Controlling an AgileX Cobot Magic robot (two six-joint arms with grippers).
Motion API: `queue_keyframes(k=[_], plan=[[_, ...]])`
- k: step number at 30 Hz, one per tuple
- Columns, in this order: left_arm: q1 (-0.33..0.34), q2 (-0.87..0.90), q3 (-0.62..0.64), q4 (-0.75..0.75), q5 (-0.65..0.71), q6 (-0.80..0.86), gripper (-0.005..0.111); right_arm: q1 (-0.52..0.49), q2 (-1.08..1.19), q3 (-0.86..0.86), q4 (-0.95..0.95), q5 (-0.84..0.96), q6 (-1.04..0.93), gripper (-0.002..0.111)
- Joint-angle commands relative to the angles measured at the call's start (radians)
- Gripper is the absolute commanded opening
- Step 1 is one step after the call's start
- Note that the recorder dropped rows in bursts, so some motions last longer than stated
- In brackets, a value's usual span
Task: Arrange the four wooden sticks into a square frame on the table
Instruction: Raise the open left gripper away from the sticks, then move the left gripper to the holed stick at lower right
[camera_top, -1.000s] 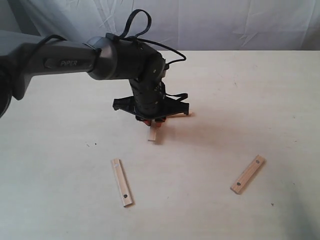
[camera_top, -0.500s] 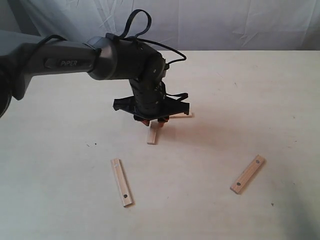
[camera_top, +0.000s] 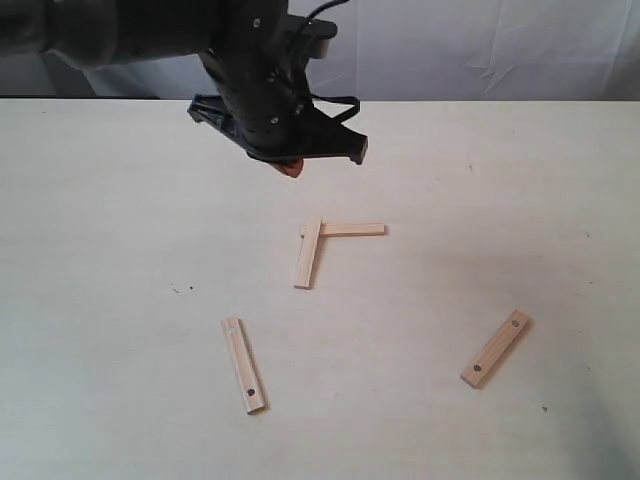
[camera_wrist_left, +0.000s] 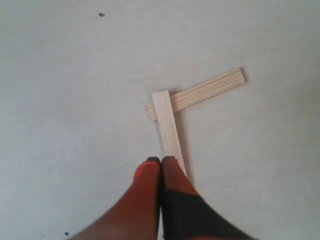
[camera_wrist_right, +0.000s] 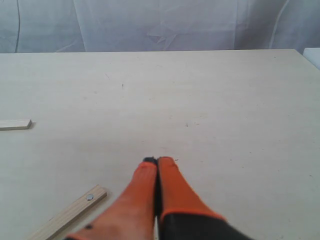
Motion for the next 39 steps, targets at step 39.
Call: queue_keyframes(k=[39], plan=[[-0.408,0.354,-0.244,-0.268,-0.067,0.287,0.026,-0.006,-0.006,0.002,-0.002,-0.013,-0.001,-0.001]])
